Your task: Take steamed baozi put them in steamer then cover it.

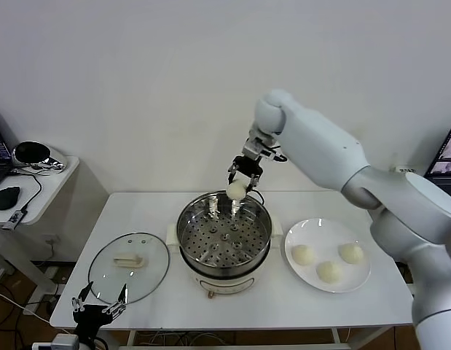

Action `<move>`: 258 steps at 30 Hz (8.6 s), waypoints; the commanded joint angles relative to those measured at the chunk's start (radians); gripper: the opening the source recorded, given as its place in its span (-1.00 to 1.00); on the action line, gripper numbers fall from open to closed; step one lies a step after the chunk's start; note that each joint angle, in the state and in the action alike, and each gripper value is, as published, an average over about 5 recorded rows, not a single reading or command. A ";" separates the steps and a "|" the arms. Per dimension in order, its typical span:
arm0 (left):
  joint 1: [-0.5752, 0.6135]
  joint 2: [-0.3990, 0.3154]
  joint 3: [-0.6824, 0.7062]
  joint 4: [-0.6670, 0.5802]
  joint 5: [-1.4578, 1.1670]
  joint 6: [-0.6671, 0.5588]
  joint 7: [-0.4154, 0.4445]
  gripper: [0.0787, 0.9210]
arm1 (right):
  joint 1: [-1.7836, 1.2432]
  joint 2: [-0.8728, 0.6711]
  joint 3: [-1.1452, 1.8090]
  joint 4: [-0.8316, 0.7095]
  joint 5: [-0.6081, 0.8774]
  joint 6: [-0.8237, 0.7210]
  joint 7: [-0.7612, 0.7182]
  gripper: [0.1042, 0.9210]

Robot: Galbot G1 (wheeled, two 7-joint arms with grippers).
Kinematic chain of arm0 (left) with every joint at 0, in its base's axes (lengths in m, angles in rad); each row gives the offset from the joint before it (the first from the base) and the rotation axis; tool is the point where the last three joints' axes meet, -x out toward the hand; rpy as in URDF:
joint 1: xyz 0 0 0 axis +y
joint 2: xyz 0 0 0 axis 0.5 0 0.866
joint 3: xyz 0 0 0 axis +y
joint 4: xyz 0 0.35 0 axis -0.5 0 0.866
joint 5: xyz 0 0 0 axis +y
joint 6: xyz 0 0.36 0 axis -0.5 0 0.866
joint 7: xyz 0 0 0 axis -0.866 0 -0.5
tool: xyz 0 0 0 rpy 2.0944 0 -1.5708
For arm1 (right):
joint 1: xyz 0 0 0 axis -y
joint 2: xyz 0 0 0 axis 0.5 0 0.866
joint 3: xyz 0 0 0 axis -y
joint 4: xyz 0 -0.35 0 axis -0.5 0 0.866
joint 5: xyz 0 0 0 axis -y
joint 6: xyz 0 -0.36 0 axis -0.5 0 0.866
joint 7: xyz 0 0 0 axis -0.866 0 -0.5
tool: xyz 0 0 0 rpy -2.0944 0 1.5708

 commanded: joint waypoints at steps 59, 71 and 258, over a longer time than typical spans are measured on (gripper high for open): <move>-0.017 0.005 0.016 0.036 0.017 0.000 0.000 0.77 | -0.024 -0.158 -0.015 0.221 0.187 -0.357 0.014 0.76; -0.011 0.025 0.032 0.024 0.016 0.003 0.007 0.77 | 0.011 -0.574 0.000 0.447 0.388 -0.928 0.030 0.76; -0.027 -0.017 0.012 -0.060 0.034 0.028 0.006 0.77 | 0.178 -0.336 -0.270 0.534 0.560 -1.181 0.130 0.76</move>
